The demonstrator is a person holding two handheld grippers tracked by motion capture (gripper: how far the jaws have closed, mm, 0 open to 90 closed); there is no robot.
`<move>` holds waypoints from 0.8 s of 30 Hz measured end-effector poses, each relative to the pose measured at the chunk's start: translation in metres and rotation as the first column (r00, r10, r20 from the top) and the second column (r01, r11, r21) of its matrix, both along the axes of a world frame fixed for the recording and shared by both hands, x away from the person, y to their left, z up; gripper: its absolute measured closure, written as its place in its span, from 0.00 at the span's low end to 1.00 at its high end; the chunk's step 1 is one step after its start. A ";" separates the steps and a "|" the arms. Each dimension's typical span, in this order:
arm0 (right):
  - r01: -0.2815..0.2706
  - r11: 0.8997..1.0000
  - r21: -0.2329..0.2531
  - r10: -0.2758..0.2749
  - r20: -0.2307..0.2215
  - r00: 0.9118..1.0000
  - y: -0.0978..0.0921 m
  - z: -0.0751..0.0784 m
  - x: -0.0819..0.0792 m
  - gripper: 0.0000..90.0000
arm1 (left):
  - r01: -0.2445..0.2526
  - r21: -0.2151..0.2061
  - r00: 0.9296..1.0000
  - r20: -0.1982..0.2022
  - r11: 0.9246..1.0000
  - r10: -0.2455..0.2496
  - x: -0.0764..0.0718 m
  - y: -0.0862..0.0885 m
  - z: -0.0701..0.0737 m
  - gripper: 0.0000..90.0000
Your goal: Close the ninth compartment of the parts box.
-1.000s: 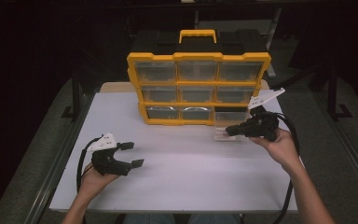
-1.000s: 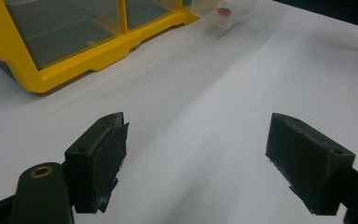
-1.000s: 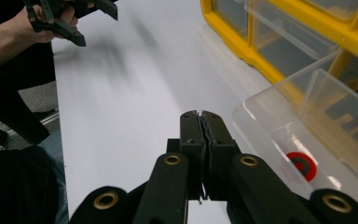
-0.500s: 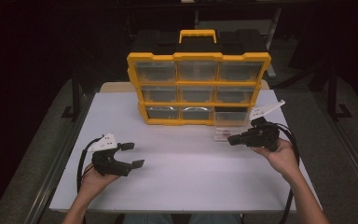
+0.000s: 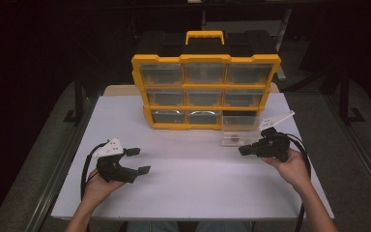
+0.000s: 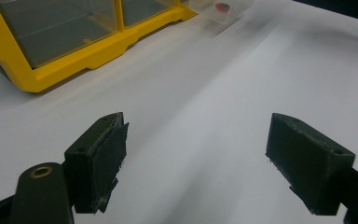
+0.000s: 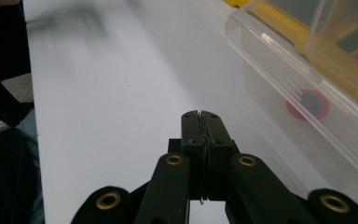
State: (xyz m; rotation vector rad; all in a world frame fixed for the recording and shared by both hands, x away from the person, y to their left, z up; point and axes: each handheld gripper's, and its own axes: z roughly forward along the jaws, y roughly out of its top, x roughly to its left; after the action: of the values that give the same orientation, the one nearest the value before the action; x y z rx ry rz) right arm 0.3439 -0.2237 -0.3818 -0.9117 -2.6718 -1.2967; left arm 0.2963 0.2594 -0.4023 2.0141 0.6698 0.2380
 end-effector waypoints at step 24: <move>0.061 0.997 -0.045 -0.061 0.003 0.998 0.000 -0.005 0.011 0.99 | 0.003 0.006 1.000 0.000 1.000 -0.003 0.004 -0.001 -0.002 0.22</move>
State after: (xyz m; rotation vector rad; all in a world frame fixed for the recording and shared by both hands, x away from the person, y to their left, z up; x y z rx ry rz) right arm 0.3550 -0.2241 -0.3865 -1.0056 -2.7051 -1.2535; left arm 0.2999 0.2588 -0.4041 2.0205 0.6670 0.2388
